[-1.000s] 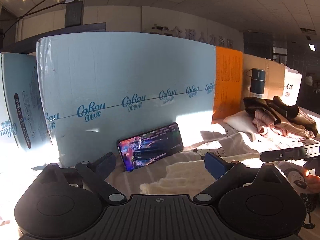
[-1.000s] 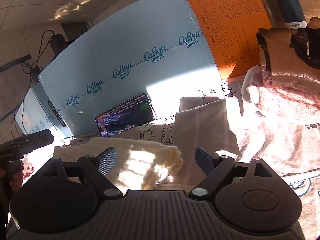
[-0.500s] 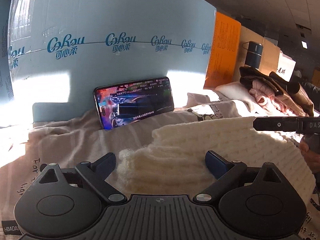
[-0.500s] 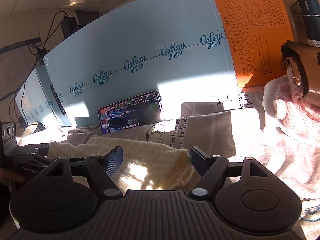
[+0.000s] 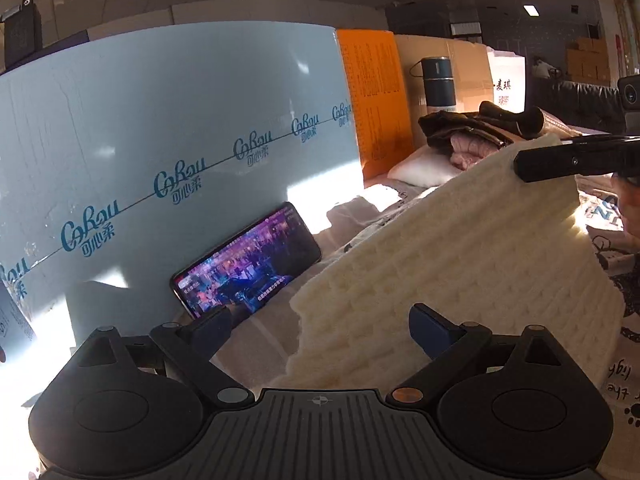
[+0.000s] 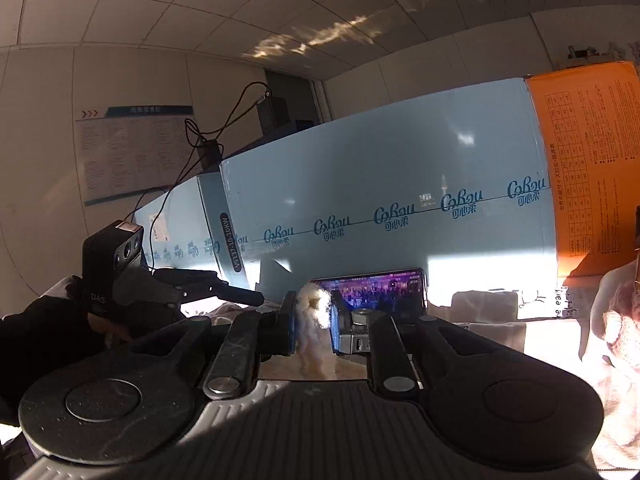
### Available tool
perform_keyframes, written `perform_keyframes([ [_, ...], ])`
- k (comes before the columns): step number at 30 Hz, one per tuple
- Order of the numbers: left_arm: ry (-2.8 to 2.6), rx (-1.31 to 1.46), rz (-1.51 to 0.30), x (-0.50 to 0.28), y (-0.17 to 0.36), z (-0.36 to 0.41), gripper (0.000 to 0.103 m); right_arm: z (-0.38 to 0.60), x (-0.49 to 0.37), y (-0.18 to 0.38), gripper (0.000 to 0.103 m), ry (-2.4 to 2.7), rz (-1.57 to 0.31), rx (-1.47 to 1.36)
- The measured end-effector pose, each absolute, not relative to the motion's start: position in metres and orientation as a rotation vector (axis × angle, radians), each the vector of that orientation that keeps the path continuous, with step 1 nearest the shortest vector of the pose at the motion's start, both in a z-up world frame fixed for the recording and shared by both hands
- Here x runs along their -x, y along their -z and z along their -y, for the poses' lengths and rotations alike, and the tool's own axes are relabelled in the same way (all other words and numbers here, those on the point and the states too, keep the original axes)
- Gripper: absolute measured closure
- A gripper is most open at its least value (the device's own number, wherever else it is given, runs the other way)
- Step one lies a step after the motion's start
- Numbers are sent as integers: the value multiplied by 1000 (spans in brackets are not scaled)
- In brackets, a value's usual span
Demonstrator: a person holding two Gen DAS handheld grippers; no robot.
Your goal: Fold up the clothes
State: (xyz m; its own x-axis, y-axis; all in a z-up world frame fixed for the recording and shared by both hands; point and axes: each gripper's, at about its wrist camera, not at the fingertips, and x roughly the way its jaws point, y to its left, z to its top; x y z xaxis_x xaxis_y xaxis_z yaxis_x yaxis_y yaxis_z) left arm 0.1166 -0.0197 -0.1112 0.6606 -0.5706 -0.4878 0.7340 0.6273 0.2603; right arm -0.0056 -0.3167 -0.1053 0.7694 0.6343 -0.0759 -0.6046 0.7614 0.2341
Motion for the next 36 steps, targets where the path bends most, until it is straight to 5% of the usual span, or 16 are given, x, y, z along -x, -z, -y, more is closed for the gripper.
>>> perform_keyframes([
  [6, 923, -615, -287, -94, 94, 32, 7, 313, 35, 92, 88, -944, -101, -167],
  [8, 971, -632, -264, -85, 88, 31, 23, 312, 42, 90, 88, -988, -99, -146],
  [10, 1009, -636, -257, -76, 83, 26, 63, 312, 50, 87, 88, -1007, -90, -134],
  [13, 1051, -640, -255, -54, 74, 15, 78, 313, 61, 82, 88, -1024, -71, -131],
  [20, 1102, -591, -248, 24, 59, -18, 79, 318, 99, 82, 88, -1057, -74, -159],
  [36, 1374, -421, -650, 83, 133, -11, 81, 311, 160, 119, 80, -1124, -399, -153],
])
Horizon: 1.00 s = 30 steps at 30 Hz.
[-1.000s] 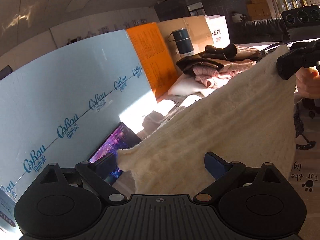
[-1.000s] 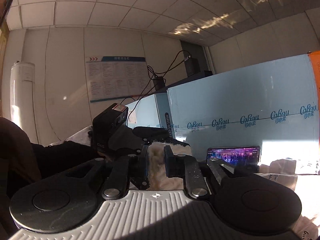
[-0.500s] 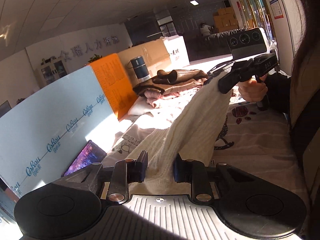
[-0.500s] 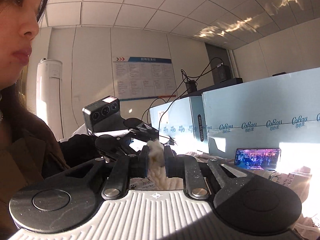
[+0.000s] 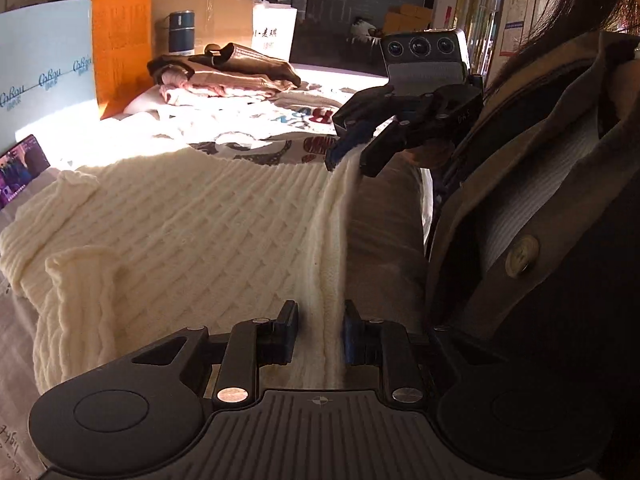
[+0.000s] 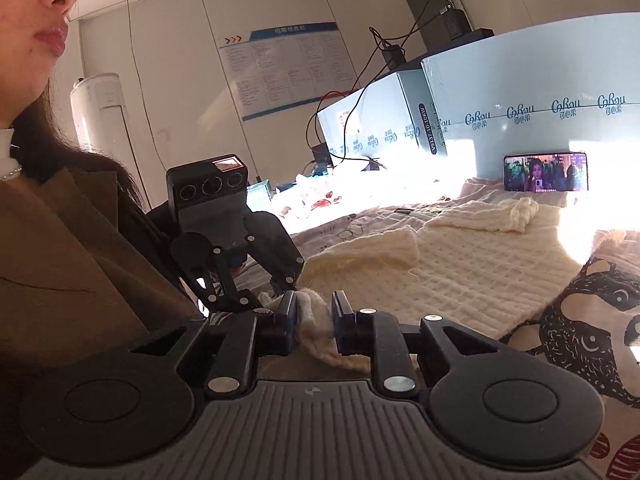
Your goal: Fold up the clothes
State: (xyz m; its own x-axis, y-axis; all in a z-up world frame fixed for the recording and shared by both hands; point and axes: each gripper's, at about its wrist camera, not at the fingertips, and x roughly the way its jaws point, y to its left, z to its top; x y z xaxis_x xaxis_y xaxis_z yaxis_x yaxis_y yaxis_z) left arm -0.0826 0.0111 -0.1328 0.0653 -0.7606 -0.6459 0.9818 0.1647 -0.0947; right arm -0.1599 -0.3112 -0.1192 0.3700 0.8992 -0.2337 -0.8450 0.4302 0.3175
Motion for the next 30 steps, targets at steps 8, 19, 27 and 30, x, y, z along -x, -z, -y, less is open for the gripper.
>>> perform_keyframes([
  [8, 1396, -423, -456, 80, 92, -23, 52, 335, 152, 99, 16, -960, -280, -179],
  [19, 886, -444, -455, -24, 107, 63, 32, 348, -7, 137, 8, -451, -514, -547],
  [27, 660, -387, -605, -91, 140, 97, 31, 337, -56, 159, 8, -250, -674, -608],
  [30, 628, -304, -654, -110, 141, 88, 35, 327, -61, 162, 10, -264, -664, -605],
])
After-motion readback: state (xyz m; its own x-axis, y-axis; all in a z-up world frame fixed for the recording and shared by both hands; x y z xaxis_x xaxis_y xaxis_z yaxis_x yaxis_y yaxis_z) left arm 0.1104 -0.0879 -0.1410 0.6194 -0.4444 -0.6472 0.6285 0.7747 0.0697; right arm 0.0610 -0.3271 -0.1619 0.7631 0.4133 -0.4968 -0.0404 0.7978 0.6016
